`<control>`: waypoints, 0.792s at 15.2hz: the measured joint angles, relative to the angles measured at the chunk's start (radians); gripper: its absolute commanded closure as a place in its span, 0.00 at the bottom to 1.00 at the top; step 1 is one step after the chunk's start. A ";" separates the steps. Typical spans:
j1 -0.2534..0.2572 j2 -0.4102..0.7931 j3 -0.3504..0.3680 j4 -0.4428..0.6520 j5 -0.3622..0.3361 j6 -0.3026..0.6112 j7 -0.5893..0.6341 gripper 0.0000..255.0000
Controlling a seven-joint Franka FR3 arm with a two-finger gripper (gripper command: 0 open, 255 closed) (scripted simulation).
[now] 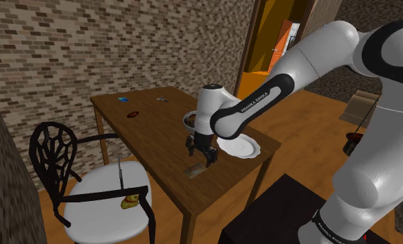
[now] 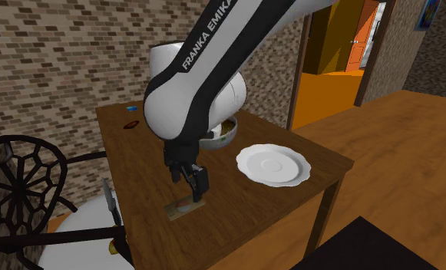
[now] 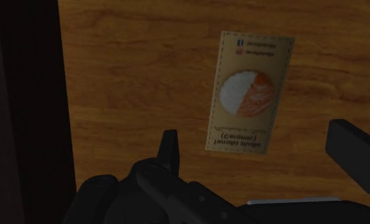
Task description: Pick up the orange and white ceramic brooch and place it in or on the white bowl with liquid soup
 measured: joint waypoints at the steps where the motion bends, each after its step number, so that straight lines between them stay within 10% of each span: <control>1: 0.010 0.028 -0.015 0.011 -0.029 0.011 0.034 0.00; 12: 0.065 0.144 -0.088 0.025 -0.156 0.087 0.139 0.00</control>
